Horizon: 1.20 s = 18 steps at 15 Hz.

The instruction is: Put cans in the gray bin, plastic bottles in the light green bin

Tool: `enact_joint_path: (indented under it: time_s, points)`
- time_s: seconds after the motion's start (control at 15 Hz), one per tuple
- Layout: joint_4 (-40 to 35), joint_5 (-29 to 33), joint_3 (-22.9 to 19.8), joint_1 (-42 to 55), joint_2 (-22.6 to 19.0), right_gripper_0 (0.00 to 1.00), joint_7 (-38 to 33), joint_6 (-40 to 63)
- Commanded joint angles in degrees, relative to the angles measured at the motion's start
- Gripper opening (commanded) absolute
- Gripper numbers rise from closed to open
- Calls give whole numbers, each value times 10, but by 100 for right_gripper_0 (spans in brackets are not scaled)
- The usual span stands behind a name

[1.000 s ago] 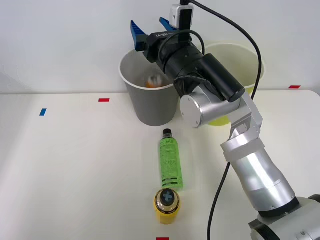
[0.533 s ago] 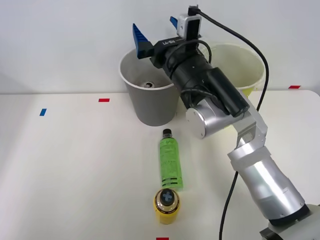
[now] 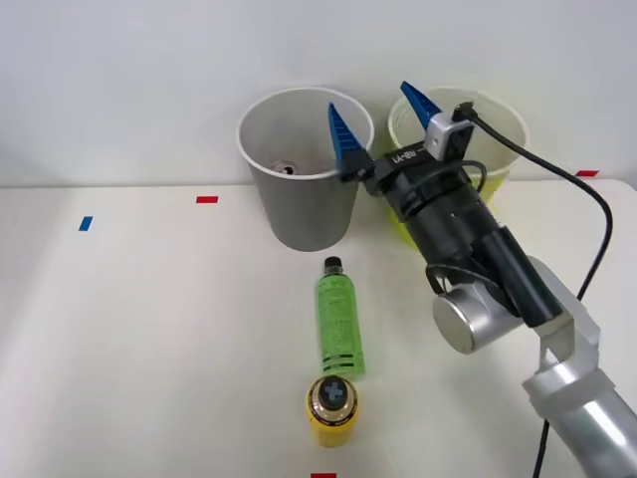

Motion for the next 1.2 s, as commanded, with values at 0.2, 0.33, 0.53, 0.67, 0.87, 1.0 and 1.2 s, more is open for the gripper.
enact_joint_path:
  time_s: [0.2, 0.33, 0.53, 0.67, 0.87, 1.0, 1.2]
  points:
    - [-67, -9, -6, 103, -57, 100, -9, -46]
    - [-67, -10, -11, 148, -56, 100, -9, -78]
    - [-66, -11, -19, 219, -49, 100, -9, -114]
    - [-67, -13, -22, 252, -50, 100, -9, -132]
    - [-67, -17, -27, 290, -50, 100, -9, -147]
    - [-67, -17, -32, 316, -50, 100, -9, -153]
    - [-67, -12, -39, 361, -43, 100, -9, -170]
